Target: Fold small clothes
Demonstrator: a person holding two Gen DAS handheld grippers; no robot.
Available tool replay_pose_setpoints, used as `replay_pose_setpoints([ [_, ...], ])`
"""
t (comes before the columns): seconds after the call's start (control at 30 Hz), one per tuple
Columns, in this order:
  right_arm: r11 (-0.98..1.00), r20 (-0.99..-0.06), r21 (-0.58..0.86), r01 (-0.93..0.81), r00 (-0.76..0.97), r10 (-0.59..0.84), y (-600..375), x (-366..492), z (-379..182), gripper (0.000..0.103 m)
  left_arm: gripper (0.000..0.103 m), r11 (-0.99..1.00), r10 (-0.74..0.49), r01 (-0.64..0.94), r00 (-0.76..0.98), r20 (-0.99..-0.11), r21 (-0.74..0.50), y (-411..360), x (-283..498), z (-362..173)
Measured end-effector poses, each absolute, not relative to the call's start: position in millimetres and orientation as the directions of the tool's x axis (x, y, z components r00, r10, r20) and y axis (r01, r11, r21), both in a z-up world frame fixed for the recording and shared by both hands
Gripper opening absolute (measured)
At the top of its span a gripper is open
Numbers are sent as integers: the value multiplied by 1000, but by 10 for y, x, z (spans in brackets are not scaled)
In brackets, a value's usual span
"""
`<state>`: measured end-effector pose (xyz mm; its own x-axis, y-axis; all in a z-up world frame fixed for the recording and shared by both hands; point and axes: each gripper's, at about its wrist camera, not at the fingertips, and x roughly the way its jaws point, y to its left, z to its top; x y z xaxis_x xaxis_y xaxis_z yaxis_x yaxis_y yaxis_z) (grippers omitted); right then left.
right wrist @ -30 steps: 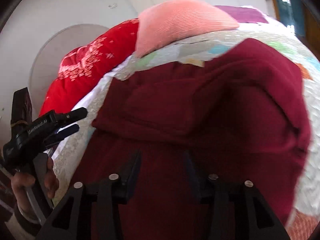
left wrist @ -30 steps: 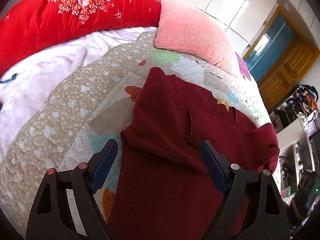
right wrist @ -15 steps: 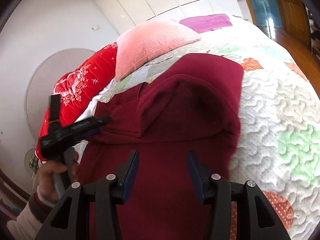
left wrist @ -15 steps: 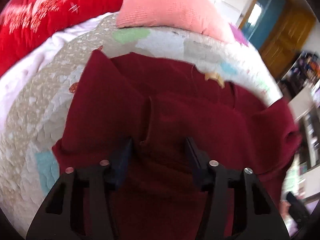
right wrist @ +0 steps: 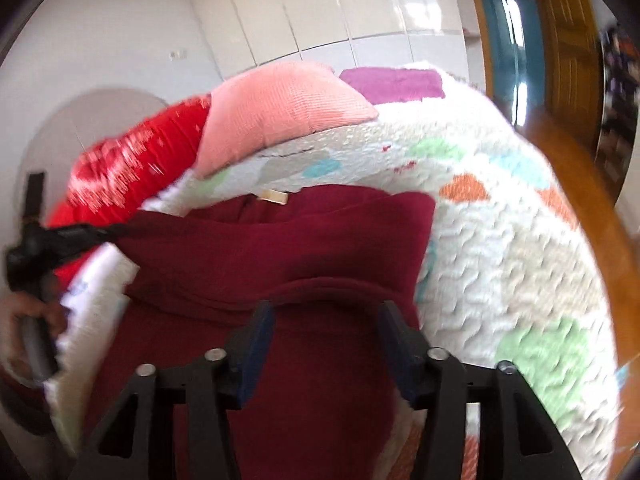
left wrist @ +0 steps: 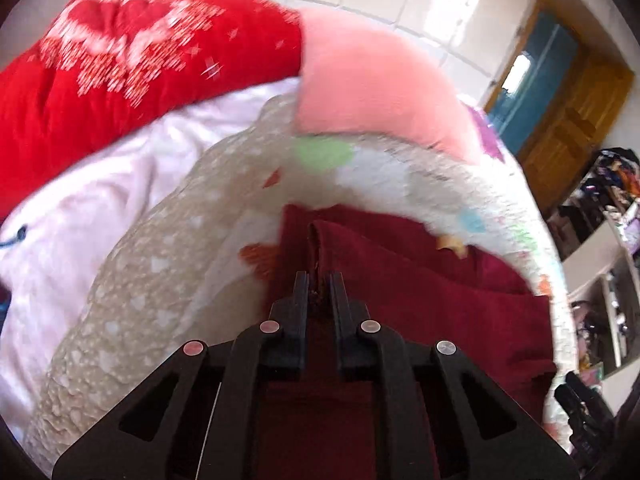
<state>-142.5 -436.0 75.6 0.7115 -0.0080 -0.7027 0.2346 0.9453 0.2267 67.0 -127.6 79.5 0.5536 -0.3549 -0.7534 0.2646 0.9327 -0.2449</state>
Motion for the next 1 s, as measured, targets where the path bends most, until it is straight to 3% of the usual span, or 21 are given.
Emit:
replay_pose_setpoints([
  [0.13, 981, -748, 79, 178, 661, -60, -4165, -1192, 590, 59, 8, 934, -352, 244, 511, -784, -260, -1217, 699, 591],
  [0.27, 982, -729, -65, 178, 664, -169, -4180, -1089, 489, 58, 8, 935, -350, 248, 516, -782, -255, -1244, 676, 603],
  [0.37, 975, -748, -138, 176, 627, -219, -4241, -1032, 440, 14, 8, 931, -361, 254, 516, -777, -263, -1230, 654, 617],
  [0.4, 981, -744, -96, 171, 642, -185, -4274, -1083, 499, 10, 8, 930, -363, 258, 520, -773, -263, -1219, 634, 615],
  [0.47, 989, -730, -25, 143, 674, -116, -4280, -1220, 616, 10, 8, 937, -342, 254, 520, -783, -240, -1226, 622, 544],
  [0.67, 993, -803, -90, 76, 584, -117, -4189, -1376, 311, 10, 12, 947, -315, 223, 502, -806, -231, -1178, 596, 373],
  [0.73, 998, -819, -38, 58, 570, -64, -4202, -1449, 367, 17, 14, 950, -307, 217, 502, -809, -226, -1145, 580, 422],
  [0.8, 998, -818, 14, 64, 575, -26, -4242, -1526, 457, 38, 14, 952, -303, 204, 513, -803, -229, -1107, 560, 499],
  [0.87, 996, -787, 30, 85, 617, -29, -4251, -1585, 594, 40, 15, 951, -308, 195, 534, -787, -240, -1074, 519, 578],
  [0.9, 995, -771, 39, 93, 636, -30, -4252, -1587, 660, 40, 18, 947, -322, 191, 545, -774, -259, -1059, 500, 621],
  [0.97, 990, -731, 54, 133, 681, -52, -4257, -1532, 793, 40, 39, 938, -346, 189, 559, -754, -291, -1062, 481, 667],
  [1.0, 985, -717, 59, 160, 694, -70, -4262, -1479, 829, 40, 44, 934, -355, 185, 565, -745, -305, -1070, 472, 681],
])
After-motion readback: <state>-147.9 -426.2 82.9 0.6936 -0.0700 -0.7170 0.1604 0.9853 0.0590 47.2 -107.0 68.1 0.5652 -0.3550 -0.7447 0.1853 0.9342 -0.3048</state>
